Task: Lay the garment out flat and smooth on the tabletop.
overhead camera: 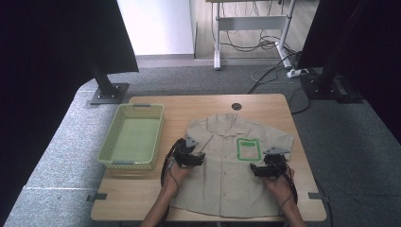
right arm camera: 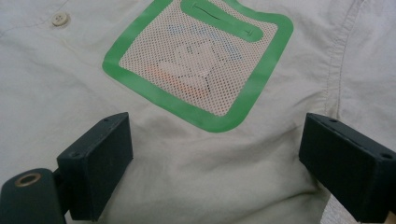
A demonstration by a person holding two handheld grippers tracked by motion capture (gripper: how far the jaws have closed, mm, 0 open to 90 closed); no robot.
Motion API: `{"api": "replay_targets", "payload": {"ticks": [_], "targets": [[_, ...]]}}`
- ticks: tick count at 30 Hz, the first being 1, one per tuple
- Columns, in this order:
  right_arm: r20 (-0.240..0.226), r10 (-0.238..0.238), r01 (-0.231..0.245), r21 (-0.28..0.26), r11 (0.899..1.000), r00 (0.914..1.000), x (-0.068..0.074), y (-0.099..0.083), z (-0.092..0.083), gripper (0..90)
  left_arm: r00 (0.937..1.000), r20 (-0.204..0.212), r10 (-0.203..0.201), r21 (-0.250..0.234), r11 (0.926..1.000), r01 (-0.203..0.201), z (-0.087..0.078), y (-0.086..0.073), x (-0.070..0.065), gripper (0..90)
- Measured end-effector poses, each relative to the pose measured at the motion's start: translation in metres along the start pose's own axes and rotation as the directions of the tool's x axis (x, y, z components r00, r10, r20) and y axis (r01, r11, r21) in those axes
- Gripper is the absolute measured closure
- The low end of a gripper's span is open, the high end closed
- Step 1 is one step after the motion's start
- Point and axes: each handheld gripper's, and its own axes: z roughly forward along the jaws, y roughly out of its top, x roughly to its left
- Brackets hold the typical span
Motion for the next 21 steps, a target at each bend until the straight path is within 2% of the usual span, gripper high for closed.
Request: {"api": "replay_targets", "payload": {"ticks": [1, 2, 6, 7, 8, 9, 11, 12, 13, 14, 15, 17, 20, 21], "targets": [[-0.001, 0.000, 0.000, 0.000, 1.000, 1.0000, 0.000, 0.000, 0.000, 9.5, 0.9997, -0.026, -0.003, 0.020, 0.9998, 0.003, 0.008, 0.003, 0.001, 31.7], [0.000, 0.001, -0.001, 0.000, 1.000, 1.0000, -0.001, -0.001, -0.002, 9.6, 0.9994, -0.032, -0.013, 0.026, 0.9996, 0.014, 0.011, 0.004, 0.003, 37.9], [0.001, 0.000, 0.000, -0.001, 1.000, 1.0000, -0.001, -0.003, -0.003, 9.7, 0.9986, -0.047, -0.025, 0.052, 0.9983, 0.027, 0.021, 0.003, 0.007, 49.2], [0.002, 0.002, -0.002, -0.001, 1.000, 1.0000, -0.001, -0.003, -0.003, 9.8, 0.9989, -0.029, -0.038, 0.051, 0.9979, 0.040, 0.023, 0.001, 0.008, 49.2], [0.002, 0.002, -0.002, -0.001, 1.000, 1.0000, -0.001, -0.003, -0.003, 9.8, 0.9989, -0.029, -0.038, 0.051, 0.9979, 0.040, 0.023, 0.001, 0.008, 56.0], [0.004, 0.004, -0.004, -0.001, 1.000, 1.0000, -0.002, -0.004, -0.004, 9.8, 0.9982, 0.013, -0.058, 0.039, 0.9976, 0.058, 0.023, -0.001, 0.007, 66.7], [0.004, 0.004, -0.004, -0.001, 1.000, 1.0000, -0.002, -0.004, -0.004, 9.8, 0.9982, 0.016, -0.057, 0.039, 0.9976, 0.056, 0.023, 0.000, 0.007, 72.7], [0.004, 0.004, -0.004, -0.001, 1.000, 1.0000, -0.002, -0.004, -0.004, 9.8, 0.9989, 0.012, -0.046, 0.043, 0.9980, 0.045, 0.023, 0.000, 0.006, 72.7], [0.004, 0.004, -0.004, -0.001, 1.000, 1.0000, -0.002, -0.004, -0.004, 9.8, 0.9989, 0.012, -0.046, 0.043, 0.9980, 0.045, 0.023, 0.000, 0.006, 81.4], [0.004, 0.005, -0.005, -0.001, 1.000, 1.0000, -0.002, -0.004, -0.004, 9.8, 0.9986, 0.004, -0.053, 0.038, 0.9979, 0.053, 0.023, 0.000, 0.006, 81.4], [0.005, 0.004, -0.004, -0.002, 1.000, 1.0000, -0.002, -0.004, -0.005, 10.0, 0.9981, 0.005, -0.061, 0.033, 0.9976, 0.061, 0.023, -0.001, 0.007, 85.7], [0.007, 0.006, -0.006, -0.002, 1.000, 1.0000, -0.003, -0.006, -0.006, 10.2, 0.9974, -0.011, -0.071, 0.016, 0.9974, 0.071, 0.019, -0.001, 0.012, 87.1], [0.007, 0.007, -0.007, -0.003, 1.000, 1.0000, -0.003, -0.006, -0.006, 10.2, 0.9970, -0.013, -0.077, 0.005, 0.9970, 0.077, 0.016, 0.000, 0.015, 87.1], [0.007, 0.008, -0.008, -0.003, 1.000, 0.9999, -0.004, -0.006, -0.007, 10.3, 0.9961, -0.032, -0.082, -0.021, 0.9965, 0.081, 0.003, 0.006, 0.023, 87.1]]}}
